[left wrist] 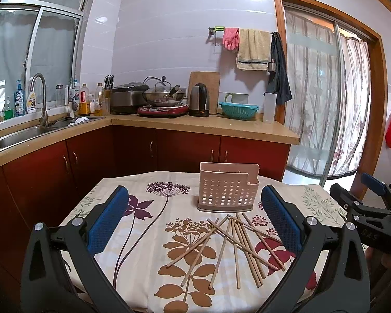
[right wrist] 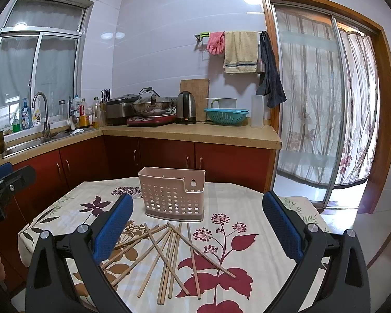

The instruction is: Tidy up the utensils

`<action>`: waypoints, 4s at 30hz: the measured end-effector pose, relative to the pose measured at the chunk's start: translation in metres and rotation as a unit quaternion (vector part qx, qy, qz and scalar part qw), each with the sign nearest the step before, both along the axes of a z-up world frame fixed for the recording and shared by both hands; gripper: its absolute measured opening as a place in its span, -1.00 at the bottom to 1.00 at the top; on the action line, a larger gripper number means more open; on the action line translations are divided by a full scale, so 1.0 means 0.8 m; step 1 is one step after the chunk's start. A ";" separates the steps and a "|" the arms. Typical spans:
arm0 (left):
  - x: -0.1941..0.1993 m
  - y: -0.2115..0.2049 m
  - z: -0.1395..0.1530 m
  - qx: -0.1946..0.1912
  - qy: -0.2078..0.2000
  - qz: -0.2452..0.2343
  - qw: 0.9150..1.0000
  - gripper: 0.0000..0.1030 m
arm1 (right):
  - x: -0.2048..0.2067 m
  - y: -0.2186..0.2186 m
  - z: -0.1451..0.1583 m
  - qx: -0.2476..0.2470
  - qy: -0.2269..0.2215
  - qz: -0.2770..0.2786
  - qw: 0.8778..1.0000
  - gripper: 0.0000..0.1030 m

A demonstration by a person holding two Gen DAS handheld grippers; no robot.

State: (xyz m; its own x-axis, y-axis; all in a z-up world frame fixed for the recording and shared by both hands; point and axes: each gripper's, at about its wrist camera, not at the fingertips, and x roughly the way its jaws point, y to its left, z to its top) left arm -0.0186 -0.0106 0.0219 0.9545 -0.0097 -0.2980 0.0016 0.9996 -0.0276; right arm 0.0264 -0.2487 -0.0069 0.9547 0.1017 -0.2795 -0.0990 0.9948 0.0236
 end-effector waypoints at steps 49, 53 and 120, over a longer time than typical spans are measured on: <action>-0.002 0.002 -0.001 0.000 -0.003 0.000 1.000 0.93 | 0.000 0.004 0.000 -0.003 -0.001 0.000 1.000 0.89; -0.002 0.002 0.000 0.000 -0.003 0.000 1.000 0.93 | 0.000 0.004 0.000 -0.003 0.000 0.000 1.000 0.89; 0.149 0.062 -0.253 0.065 0.162 -0.001 0.985 0.72 | 0.068 0.011 -0.253 -0.007 0.147 0.175 0.973 -0.87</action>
State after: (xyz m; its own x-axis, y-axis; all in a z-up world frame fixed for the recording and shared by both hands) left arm 0.1004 0.0394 -0.1804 0.8090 0.0466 -0.5860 0.0164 0.9947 0.1017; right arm 0.0806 -0.2401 -0.2089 0.7404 0.4002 -0.5400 -0.4231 0.9018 0.0881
